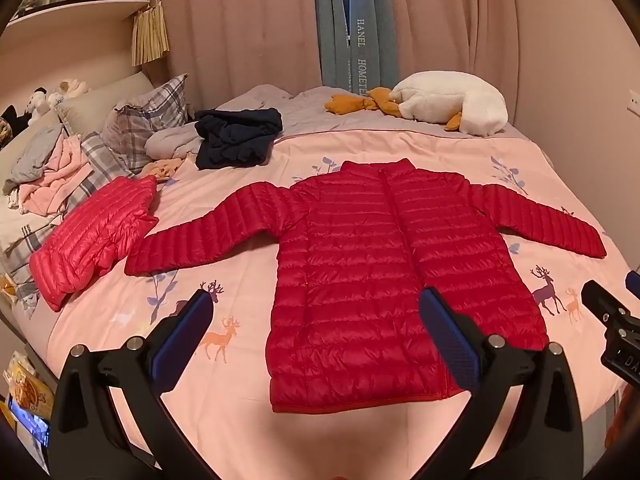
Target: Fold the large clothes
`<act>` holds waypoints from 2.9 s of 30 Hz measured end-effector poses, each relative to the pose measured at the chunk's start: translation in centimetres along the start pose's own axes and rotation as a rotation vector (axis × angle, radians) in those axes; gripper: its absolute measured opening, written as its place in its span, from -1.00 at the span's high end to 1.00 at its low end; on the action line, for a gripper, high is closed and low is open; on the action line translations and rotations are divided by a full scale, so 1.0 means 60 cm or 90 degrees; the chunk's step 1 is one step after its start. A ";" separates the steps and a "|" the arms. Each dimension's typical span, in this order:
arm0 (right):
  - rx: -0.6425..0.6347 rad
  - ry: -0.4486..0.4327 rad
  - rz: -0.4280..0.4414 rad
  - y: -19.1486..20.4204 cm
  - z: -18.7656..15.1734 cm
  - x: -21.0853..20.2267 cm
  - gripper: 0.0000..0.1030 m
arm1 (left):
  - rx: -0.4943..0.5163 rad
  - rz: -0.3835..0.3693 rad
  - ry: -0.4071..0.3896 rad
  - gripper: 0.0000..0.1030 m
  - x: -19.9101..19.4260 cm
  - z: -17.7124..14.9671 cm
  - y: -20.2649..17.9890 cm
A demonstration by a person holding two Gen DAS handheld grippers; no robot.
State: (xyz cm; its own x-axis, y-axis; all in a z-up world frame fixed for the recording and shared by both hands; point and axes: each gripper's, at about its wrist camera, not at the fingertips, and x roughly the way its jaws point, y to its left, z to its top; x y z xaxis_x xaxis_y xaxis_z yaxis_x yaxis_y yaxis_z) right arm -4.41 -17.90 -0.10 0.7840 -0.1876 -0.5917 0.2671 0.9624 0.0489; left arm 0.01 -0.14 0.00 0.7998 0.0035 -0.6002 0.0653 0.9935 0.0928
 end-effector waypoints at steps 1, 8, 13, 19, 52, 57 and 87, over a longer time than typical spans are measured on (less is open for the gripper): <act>0.000 0.000 -0.001 -0.001 0.000 0.000 -0.96 | 0.001 0.000 0.000 -0.97 0.000 0.000 -0.001; 0.001 -0.003 -0.008 -0.005 -0.001 -0.001 -0.96 | -0.001 -0.006 0.001 -0.97 -0.009 0.001 0.003; 0.003 -0.005 -0.008 -0.006 -0.003 -0.002 -0.96 | 0.002 -0.003 -0.001 -0.97 -0.002 0.000 0.001; 0.003 -0.007 -0.011 -0.008 -0.003 -0.003 -0.96 | 0.002 -0.004 -0.005 -0.97 -0.003 0.000 0.005; 0.002 -0.010 -0.012 -0.009 -0.004 -0.008 -0.96 | 0.002 -0.003 -0.012 -0.97 -0.003 -0.005 0.003; 0.002 -0.009 -0.012 -0.010 -0.003 -0.007 -0.96 | 0.005 -0.008 -0.018 -0.97 0.004 -0.011 -0.004; 0.030 0.012 0.259 0.048 -0.012 0.127 -0.96 | -0.725 -0.230 0.085 -0.97 0.458 -0.115 0.496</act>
State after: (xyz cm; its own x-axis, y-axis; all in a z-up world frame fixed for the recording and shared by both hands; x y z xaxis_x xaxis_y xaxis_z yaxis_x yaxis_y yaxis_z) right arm 1.95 -16.44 -5.05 0.8208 0.2103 -0.5312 -0.0364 0.9472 0.3186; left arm 19.82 30.32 -19.19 0.7716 -0.3509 -0.5305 -0.3457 0.4689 -0.8128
